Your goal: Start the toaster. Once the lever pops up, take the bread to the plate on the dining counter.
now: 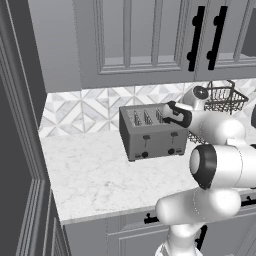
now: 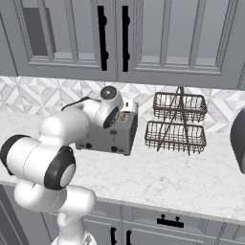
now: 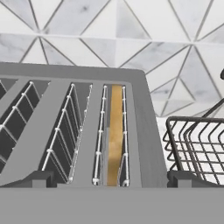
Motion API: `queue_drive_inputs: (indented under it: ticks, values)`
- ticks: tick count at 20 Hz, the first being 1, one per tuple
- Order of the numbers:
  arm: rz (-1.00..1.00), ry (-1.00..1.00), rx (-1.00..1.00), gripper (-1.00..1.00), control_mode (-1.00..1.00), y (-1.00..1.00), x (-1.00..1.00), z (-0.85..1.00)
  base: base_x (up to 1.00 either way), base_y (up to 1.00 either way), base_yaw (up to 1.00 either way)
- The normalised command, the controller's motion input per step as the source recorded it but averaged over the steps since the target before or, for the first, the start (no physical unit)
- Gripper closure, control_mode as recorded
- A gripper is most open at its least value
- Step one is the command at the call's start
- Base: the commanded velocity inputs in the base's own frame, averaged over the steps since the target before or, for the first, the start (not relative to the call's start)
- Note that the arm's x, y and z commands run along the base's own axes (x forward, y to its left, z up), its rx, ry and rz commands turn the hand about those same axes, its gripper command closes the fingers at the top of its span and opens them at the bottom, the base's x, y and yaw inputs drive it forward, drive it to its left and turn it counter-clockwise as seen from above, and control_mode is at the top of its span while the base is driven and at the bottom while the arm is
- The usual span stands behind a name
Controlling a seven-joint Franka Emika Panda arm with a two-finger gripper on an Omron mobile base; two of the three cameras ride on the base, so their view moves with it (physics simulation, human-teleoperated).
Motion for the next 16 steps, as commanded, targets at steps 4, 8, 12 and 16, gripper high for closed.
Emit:
queue_drive_inputs:
  ticks: [4, 8, 12, 16]
  values:
    - [0.0, 0.0, 0.0, -1.0, -1.0, 0.0, 0.01, 0.0, 0.0, 0.0, 0.0]
    - [0.0, 0.0, 0.0, -1.0, -1.0, 0.0, 0.05, 0.0, 0.0, 0.0, 0.0]
    - [0.0, 0.0, 0.0, -1.0, -1.0, 0.0, 0.06, -0.01, 0.0, 0.0, 0.0]
    - [0.0, 0.0, 0.0, -1.0, -1.0, 0.0, 0.1, -0.06, 0.0, 0.0, 0.0]
